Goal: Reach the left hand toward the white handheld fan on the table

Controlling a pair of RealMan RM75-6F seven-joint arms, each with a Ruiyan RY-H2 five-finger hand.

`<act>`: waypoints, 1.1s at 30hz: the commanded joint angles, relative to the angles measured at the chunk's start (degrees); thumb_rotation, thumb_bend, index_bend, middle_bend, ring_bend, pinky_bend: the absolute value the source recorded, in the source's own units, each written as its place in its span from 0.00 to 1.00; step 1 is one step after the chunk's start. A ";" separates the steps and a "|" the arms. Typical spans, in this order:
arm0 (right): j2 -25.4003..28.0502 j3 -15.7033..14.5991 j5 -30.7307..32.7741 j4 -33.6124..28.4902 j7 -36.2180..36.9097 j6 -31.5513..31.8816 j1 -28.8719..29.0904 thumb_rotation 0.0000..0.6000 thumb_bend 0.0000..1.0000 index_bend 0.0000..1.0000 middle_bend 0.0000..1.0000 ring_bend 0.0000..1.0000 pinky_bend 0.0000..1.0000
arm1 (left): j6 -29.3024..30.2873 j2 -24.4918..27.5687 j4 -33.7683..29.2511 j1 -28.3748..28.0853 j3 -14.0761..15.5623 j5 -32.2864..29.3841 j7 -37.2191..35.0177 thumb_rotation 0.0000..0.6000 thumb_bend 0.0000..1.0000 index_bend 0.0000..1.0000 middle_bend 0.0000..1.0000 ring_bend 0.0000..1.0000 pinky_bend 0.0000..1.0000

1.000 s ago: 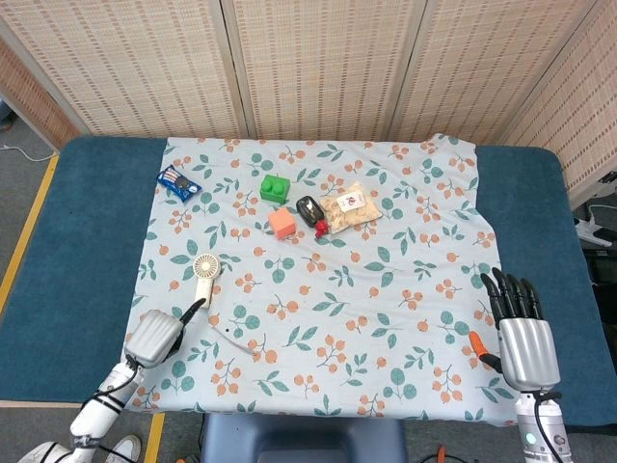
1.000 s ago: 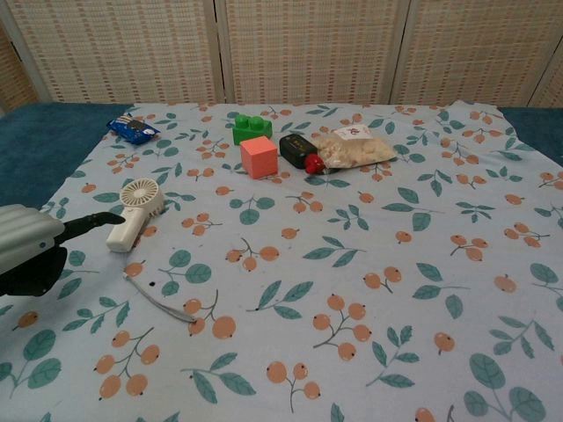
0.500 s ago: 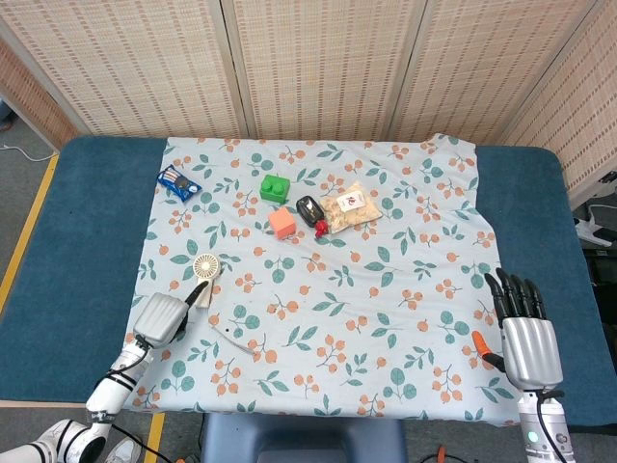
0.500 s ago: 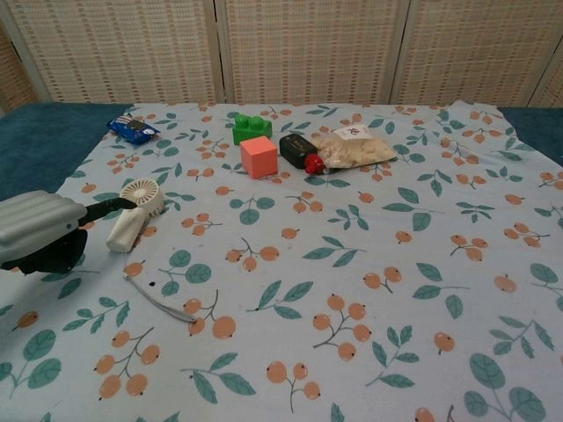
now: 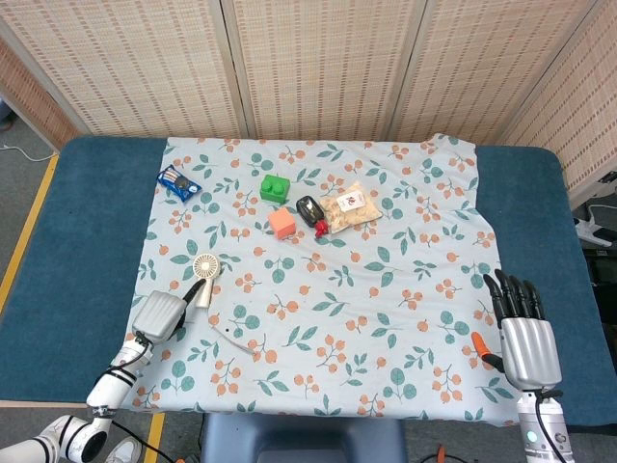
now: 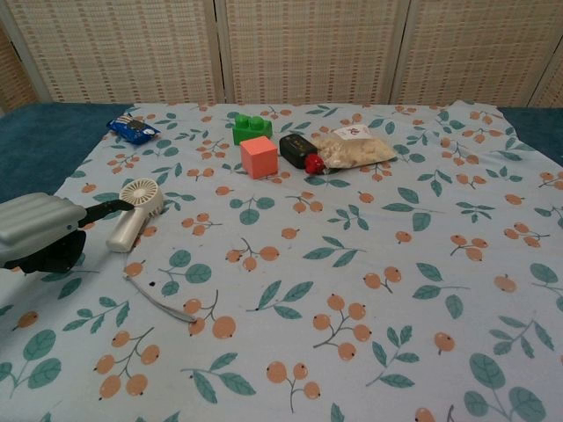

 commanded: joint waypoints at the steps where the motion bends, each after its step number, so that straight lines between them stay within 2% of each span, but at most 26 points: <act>1: -0.03 -0.02 0.08 -0.01 -0.10 0.00 0.03 1.00 0.19 0.00 0.00 0.00 0.00 | 0.11 0.08 0.04 -0.13 0.17 -0.18 -0.06 1.00 0.95 0.00 0.99 0.83 1.00; 24: -0.26 -0.33 0.34 -0.12 -0.93 0.26 0.21 1.00 0.19 0.00 0.00 0.00 0.00 | -0.93 -0.35 2.15 -0.93 1.83 -1.65 -0.36 1.00 0.95 0.01 0.99 0.83 1.00; 26: -0.25 -0.31 0.38 -0.18 -1.00 0.45 0.14 1.00 0.19 0.00 0.00 0.00 0.00 | 1.00 -0.10 1.58 -0.74 1.77 -0.71 -0.55 1.00 0.95 0.00 0.99 0.83 1.00; 29: -0.21 -0.41 0.36 -0.39 -1.18 0.48 0.12 1.00 0.19 0.00 0.00 0.00 0.00 | 7.43 0.96 -0.75 -0.07 1.72 3.02 -2.31 1.00 0.93 0.00 0.98 0.83 1.00; 33: -0.16 -0.61 0.11 -0.83 -1.57 0.65 0.04 1.00 0.19 0.00 0.00 0.00 0.00 | 16.22 3.70 -5.53 1.44 1.91 7.90 -3.83 1.00 0.82 0.00 0.94 0.80 0.97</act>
